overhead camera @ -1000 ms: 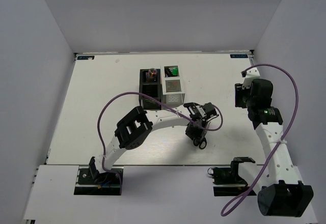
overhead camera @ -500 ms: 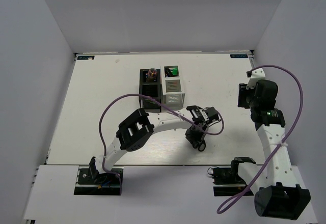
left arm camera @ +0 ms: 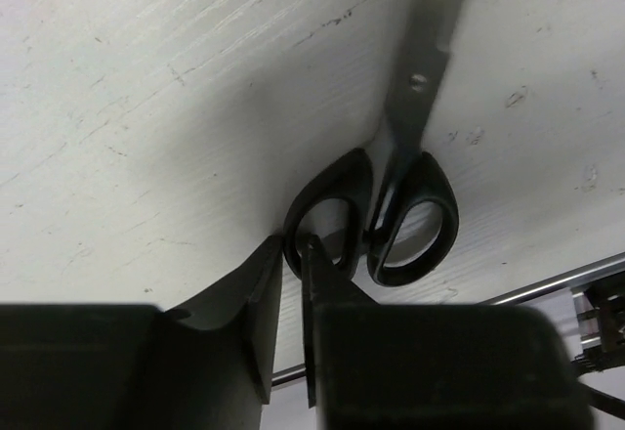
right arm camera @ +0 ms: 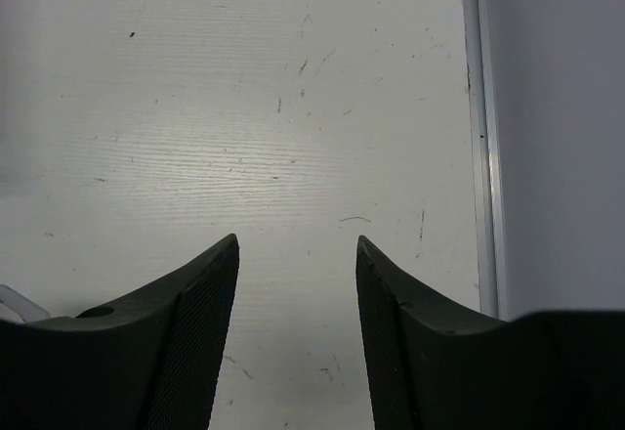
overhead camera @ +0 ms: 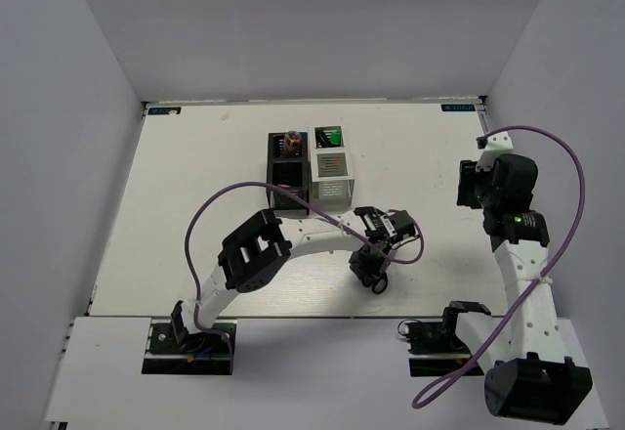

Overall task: Sort the stationery into containers
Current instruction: Pick up the scissors from the center of the board, then place the scissors in the storage box.

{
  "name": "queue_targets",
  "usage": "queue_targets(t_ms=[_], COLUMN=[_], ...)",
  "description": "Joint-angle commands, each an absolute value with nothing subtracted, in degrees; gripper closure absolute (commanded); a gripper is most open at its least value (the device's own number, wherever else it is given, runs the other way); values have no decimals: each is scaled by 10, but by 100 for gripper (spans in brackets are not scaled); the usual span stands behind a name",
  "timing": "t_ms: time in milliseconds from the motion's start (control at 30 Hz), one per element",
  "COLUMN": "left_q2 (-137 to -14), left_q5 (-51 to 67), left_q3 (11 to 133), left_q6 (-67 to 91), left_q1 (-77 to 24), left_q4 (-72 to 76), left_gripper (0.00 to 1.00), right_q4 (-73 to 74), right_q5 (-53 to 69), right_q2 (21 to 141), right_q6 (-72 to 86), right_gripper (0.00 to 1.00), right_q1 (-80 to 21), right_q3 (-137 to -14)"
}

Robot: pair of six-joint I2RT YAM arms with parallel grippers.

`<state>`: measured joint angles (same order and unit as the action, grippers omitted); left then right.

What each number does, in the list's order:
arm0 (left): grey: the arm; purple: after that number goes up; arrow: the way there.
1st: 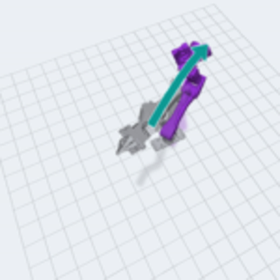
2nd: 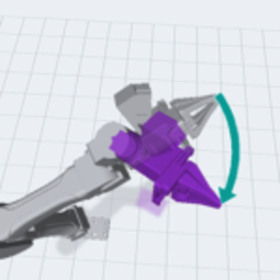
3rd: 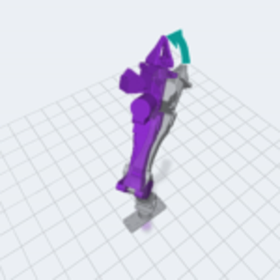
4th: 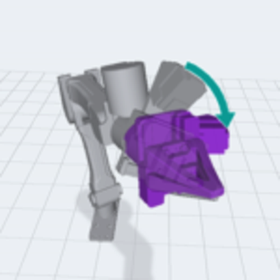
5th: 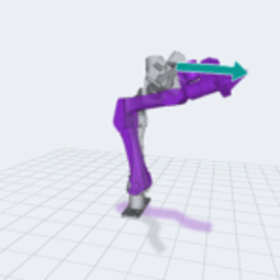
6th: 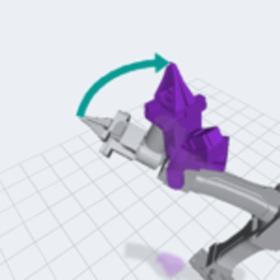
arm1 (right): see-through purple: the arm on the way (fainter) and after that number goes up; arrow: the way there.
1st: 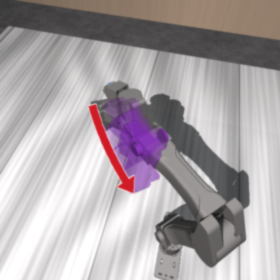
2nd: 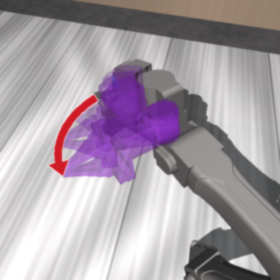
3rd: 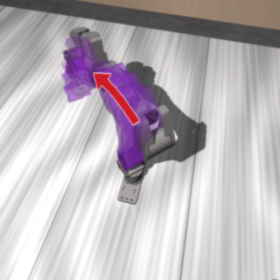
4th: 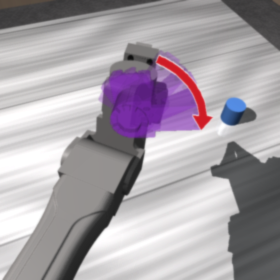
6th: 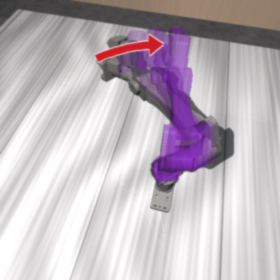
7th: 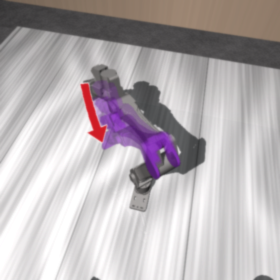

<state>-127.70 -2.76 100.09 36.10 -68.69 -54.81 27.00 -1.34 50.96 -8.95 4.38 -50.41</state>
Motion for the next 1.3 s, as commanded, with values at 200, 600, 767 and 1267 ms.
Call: queue_targets(t_ms=[200,600,767,1267], left_q2=[-1324,-1100,-1056,-1038], left_q5=[-32,-175,-305,-598], left_q3=[904,897,982,1049], left_q6=[359,267,165,-413], left_q1=[-689,-651,-626,-599], left_q4=[-551,-651,-740,-494], left_gripper=[100,100,100,100], right_q4=[266,271,272,272], right_q5=[-5,45,63,95], right_q2=[498,486,483,480], right_q6=[-79,-86,-95,-92], right_gripper=[45,41,39,39], right_q1=[56,63,65,62], right_q3=[-507,-502,-498,-490])
